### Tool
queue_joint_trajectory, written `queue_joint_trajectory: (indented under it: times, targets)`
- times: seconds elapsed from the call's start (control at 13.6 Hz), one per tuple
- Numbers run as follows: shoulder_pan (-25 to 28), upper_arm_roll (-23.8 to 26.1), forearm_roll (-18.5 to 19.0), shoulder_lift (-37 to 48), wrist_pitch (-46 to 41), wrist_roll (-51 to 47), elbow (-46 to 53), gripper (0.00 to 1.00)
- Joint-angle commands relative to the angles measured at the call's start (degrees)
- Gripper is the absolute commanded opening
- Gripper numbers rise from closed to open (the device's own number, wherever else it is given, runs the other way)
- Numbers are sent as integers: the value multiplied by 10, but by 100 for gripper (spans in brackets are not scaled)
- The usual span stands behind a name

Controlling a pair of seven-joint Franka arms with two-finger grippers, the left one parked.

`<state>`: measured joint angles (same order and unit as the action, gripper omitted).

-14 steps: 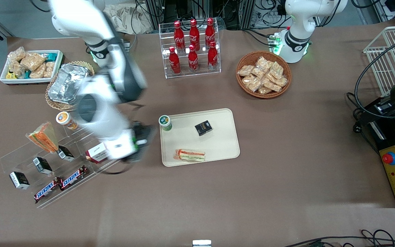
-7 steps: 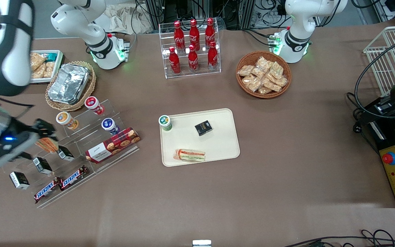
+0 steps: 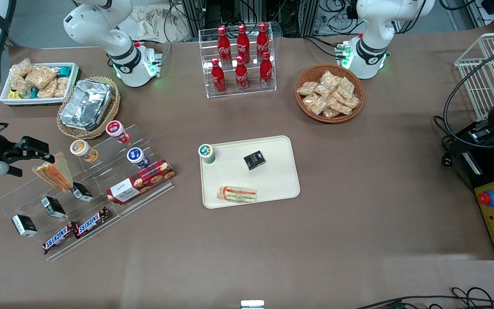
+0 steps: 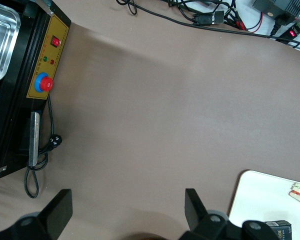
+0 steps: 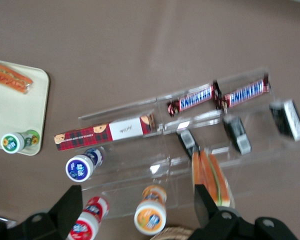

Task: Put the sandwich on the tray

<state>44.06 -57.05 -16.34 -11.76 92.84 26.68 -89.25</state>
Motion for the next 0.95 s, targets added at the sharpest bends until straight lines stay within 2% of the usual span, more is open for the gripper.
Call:
queue_joint_trajectory:
  times: [0.0,0.22,0.29,0.51,0.66,0.73,0.88]
  targets:
    - [10,3,59,38,-35,-111,12,99]
    - [-15,39,108,74,-54,-164,16,99]
    - [-51,74,112,83,-55,-164,16,99]
    - [-207,234,137,106,-55,-165,15,99]
    - [-295,310,136,111,-55,-161,15,99]
    - [-323,332,136,111,-55,-160,15,99]
    - [-337,337,133,111,-58,-160,15,99]
